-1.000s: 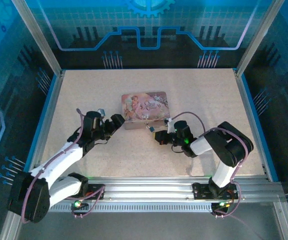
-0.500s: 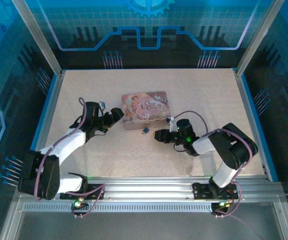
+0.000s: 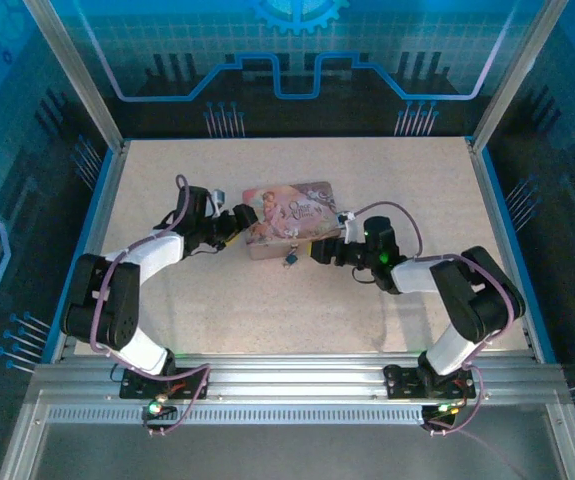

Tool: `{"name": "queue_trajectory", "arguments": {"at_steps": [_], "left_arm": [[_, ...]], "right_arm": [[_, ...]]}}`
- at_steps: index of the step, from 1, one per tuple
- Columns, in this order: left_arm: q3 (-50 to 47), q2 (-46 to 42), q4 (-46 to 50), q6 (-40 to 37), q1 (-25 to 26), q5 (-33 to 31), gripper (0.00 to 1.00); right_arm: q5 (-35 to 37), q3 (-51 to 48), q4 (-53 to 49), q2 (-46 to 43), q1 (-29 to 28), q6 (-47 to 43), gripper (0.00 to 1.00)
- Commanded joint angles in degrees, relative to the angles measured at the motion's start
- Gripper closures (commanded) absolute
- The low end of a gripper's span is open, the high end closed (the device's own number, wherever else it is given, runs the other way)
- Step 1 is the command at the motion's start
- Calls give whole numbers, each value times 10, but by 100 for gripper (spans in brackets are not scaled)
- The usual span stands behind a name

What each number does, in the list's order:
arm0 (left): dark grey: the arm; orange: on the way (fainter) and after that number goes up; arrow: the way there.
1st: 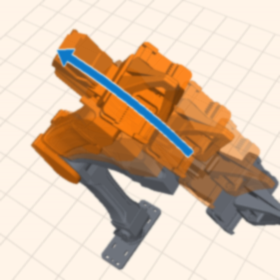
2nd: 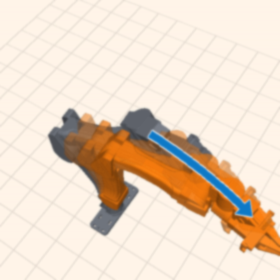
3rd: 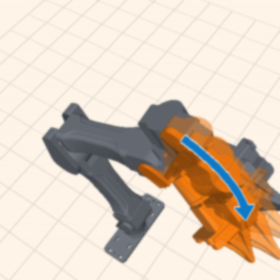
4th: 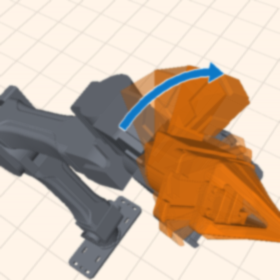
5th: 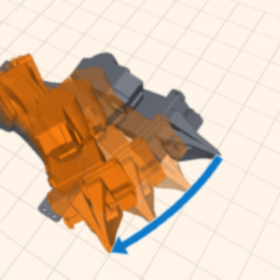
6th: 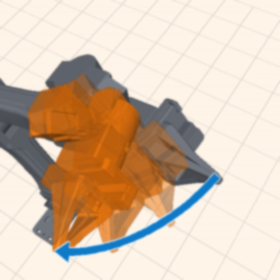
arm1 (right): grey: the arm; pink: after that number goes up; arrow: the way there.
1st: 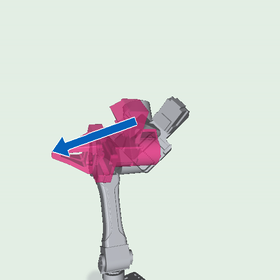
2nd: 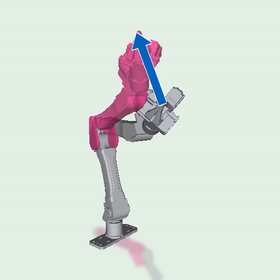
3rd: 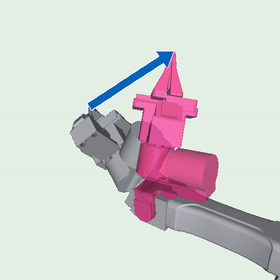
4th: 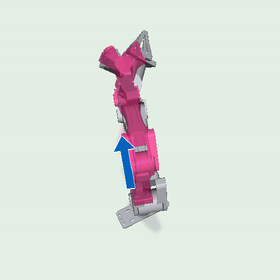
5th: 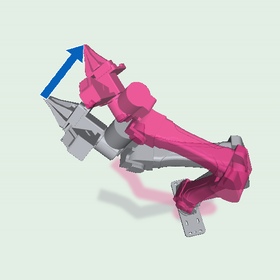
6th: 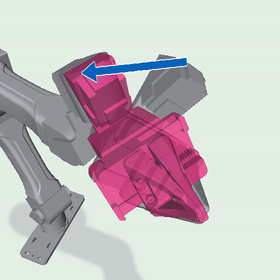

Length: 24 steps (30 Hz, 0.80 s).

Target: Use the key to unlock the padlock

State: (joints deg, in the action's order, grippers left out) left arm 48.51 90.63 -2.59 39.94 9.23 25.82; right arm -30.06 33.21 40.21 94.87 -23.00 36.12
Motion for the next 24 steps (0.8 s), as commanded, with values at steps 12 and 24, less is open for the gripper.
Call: {"name": "queue_trajectory", "arguments": {"at_steps": [12,24], "left_arm": [[-7,-32,-16,-1,44,20,15],[49,-71,39,-24,71,1,16]], "right_arm": [[-40,43,-14,27,52,-61,30],[-63,-21,82,48,24,-49,24]]}}
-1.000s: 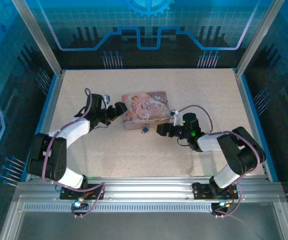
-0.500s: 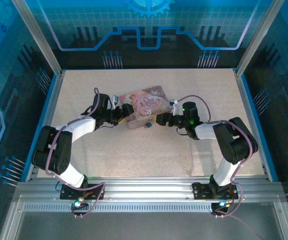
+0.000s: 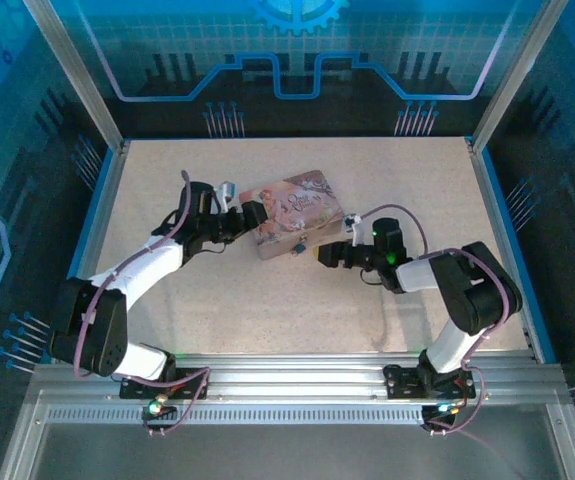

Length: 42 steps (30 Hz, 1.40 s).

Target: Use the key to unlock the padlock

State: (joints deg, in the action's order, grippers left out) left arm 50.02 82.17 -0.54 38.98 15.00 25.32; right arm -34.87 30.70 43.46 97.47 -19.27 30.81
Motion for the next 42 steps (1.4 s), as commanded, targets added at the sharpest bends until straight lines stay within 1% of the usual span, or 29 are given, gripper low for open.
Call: {"name": "queue_trajectory", "arguments": {"at_steps": [1,8,16,31,34,42], "left_arm": [[46,24,19,-15,17,8,16],[122,100,27,-27,39,14,18],[181,165,50,-46,56,17,20],[179,187,56,-48,64,12,22],[177,188,56,-47,63,12,22],[169,193,50,-43,65,11,22]], "right_arm": [[-15,10,56,32,-18,8,24],[1,49,70,81,-41,16,25],[8,74,101,124,-46,22,26],[-1,95,137,166,-48,20,28],[-8,98,150,172,-48,22,32],[-21,99,177,177,-49,29,38]]}}
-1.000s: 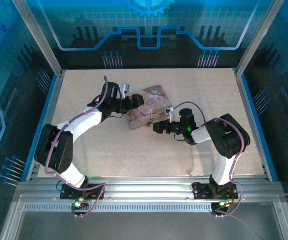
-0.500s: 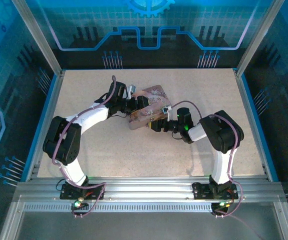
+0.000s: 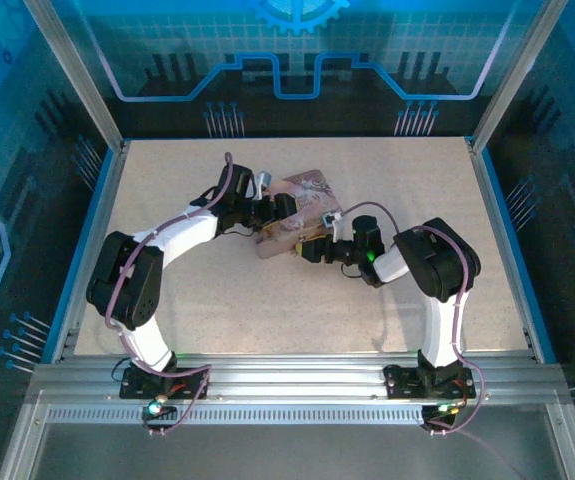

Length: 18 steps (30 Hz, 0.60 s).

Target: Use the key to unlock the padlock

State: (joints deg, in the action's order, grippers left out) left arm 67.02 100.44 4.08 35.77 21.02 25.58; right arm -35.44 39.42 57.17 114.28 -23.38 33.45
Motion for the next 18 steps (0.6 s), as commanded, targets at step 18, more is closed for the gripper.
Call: {"name": "queue_trajectory", "arguments": {"at_steps": [18], "left_arm": [[-4,13,0,-5,7,10,25]], "right_arm": [[-32,19,60,25,-11,8,55]]}}
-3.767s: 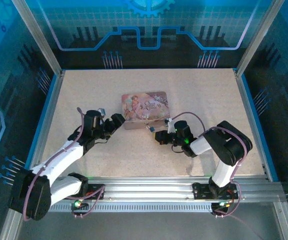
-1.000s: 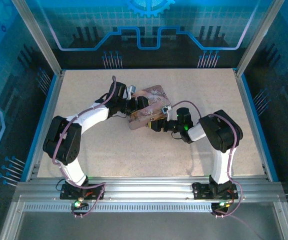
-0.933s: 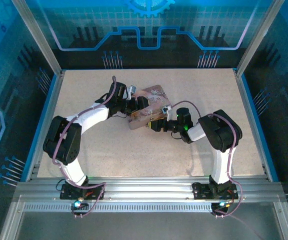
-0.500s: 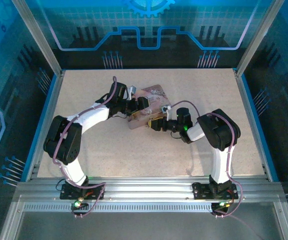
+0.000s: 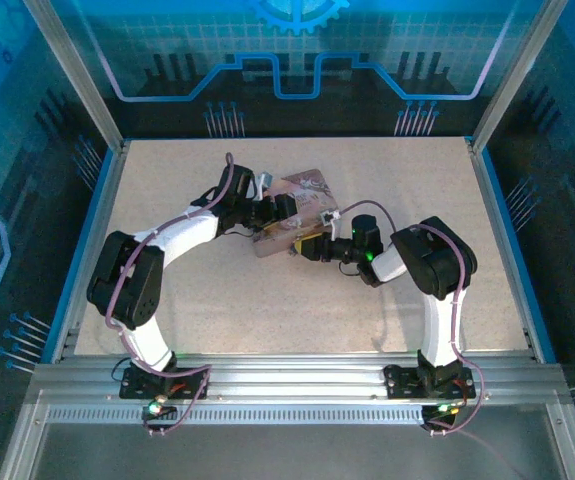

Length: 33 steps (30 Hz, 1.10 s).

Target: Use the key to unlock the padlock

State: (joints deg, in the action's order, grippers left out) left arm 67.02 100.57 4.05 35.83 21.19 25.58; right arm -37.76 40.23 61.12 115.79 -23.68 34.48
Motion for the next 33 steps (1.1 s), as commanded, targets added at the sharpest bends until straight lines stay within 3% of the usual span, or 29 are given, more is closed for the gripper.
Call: {"name": "queue_trajectory", "arguments": {"at_steps": [1,18,28,33], "left_arm": [[-3,12,0,-6,5,9,24],[-10,8,-5,-3,6,9,25],[-19,6,-10,-2,5,7,25],[-24,2,-9,-3,5,2,25]], "right_arm": [[-8,12,19,11,-8,-2,57],[17,34,5,33,-10,15,79],[30,38,4,36,-11,19,97],[39,24,8,34,-8,23,100]]}}
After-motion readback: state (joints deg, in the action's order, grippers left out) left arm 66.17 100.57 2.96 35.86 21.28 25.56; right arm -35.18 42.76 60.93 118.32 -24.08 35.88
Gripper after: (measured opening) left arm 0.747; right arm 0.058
